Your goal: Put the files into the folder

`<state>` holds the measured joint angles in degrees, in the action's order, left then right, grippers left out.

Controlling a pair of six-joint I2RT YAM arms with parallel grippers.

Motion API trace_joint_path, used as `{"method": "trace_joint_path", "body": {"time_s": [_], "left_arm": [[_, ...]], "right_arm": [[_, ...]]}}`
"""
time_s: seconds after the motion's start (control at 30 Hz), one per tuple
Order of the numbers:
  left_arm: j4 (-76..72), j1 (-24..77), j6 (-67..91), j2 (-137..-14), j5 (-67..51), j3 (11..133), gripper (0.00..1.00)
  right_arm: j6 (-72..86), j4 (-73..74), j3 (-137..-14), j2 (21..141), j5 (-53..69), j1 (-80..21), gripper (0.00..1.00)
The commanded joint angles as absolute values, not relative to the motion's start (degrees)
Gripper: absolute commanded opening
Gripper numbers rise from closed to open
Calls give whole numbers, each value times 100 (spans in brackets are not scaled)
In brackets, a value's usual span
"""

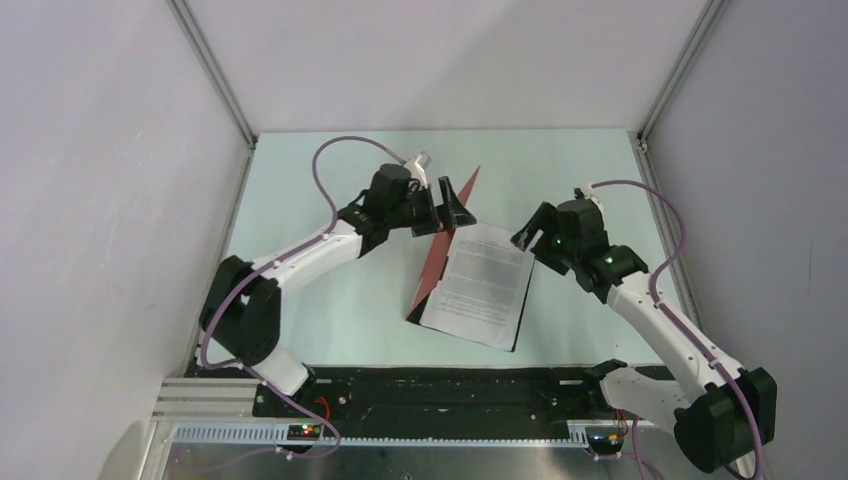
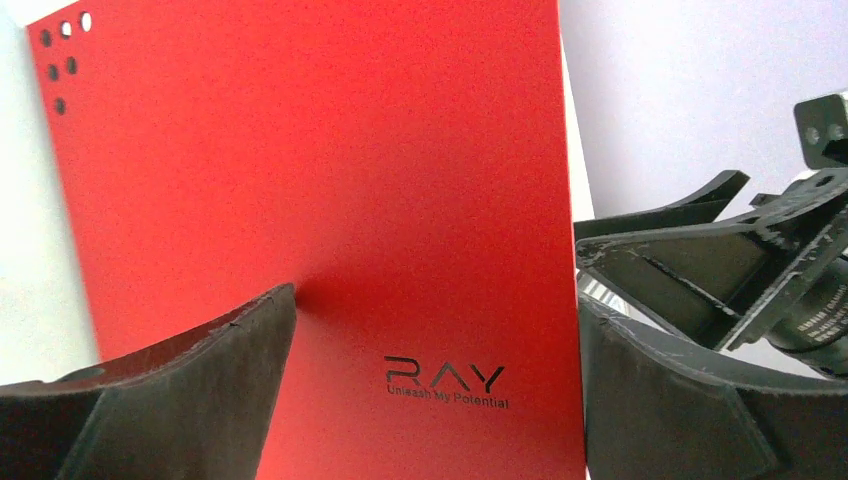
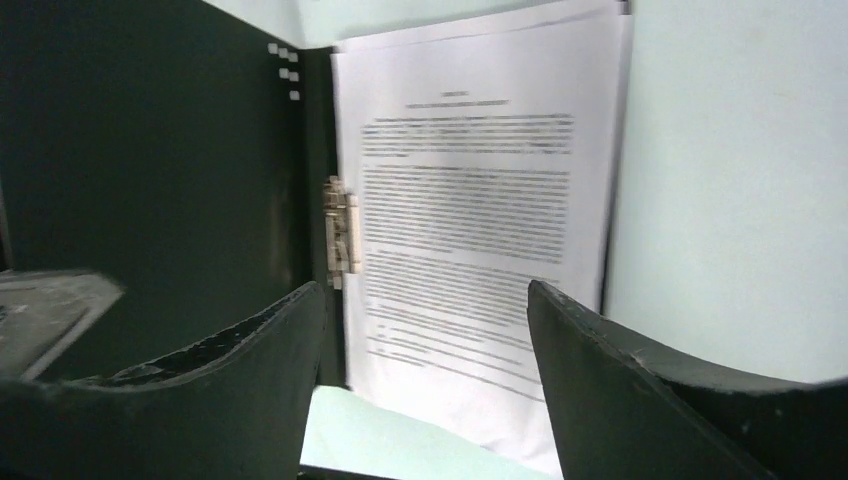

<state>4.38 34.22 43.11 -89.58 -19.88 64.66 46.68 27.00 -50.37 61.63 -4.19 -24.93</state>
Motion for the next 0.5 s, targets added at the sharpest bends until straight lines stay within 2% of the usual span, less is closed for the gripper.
{"method": "trace_joint_path", "body": {"time_s": [0.0,0.13,0.27,0.47], "left_arm": [[30,3632,4301,-9402,-2072,6750,100],[31,3781,4319,-9518,-1895,6887,100],[63,3822,4514,-9306,-1672,6837,100],[718,4149,4211,-9014,-1570,7008,100]], "right_arm": [[4324,3358,-4848,5769,-766,-2189,79],[4136,3423,-4774,5645,-754,-1973,84],[4099,3169,-4495,5937,-638,-1664,86],[4381,2061,-3685,6367,343,-1143,91]]}}
